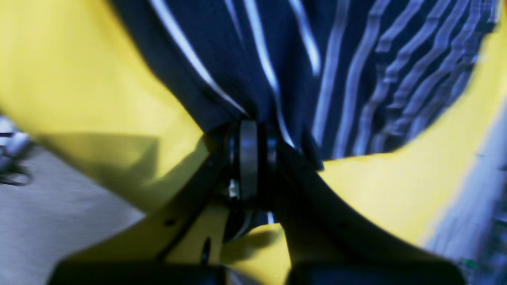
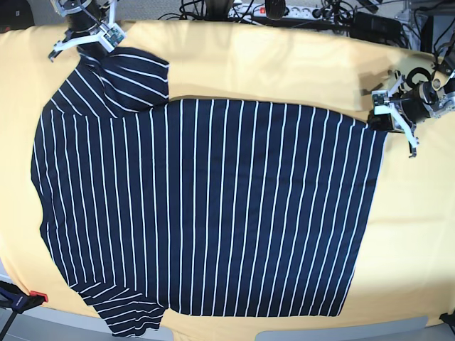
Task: Fold the T-shirt properly
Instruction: 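Grasp the shirt edges with both grippers and drag them toward the arms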
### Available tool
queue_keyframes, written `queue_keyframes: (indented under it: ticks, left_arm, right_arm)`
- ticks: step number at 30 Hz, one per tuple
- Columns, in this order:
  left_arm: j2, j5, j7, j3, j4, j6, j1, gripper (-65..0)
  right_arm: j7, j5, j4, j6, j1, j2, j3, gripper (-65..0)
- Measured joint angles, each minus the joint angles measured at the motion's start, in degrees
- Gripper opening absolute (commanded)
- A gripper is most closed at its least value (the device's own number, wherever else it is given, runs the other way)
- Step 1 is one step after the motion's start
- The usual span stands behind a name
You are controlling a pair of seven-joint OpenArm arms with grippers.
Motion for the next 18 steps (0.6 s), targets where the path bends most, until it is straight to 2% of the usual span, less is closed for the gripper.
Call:
queue_keyframes:
  ticks: [3, 8, 11, 15, 18]
  left_arm:
    - [-0.2, 0.0, 0.0, 0.0, 0.0, 0.0, 0.0, -65.0]
    - [-1.3, -0.2, 0.7, 0.1, 3.4, -2.2, 0.0, -65.0]
    - [-3.5, -4.2, 0.6, 0.1, 5.4, -3.8, 0.3, -65.0]
    - [-5.7, -5.8, 0.7, 0.1, 6.9, -7.9, 0.7, -65.0]
    - [-7.7, -6.2, 0.5, 0.1, 7.9, -14.5, 1.0, -65.0]
  right_arm:
    - [-1.8, -3.0, 2.6, -1.9, -0.4, 0.0, 0.0, -65.0]
    - [-5.3, -3.1, 7.2, 0.4, -1.2, 0.0, 0.0, -65.0]
    - [-5.3, -3.1, 8.7, 0.7, -4.5, 0.4, 0.0, -65.0]
    - [-5.6, -3.4, 8.8, 0.5, -9.0, 0.3, 0.0, -65.0]
    - [-6.9, -3.4, 8.9, 0.6, -12.5, 0.4, 0.0, -65.0]
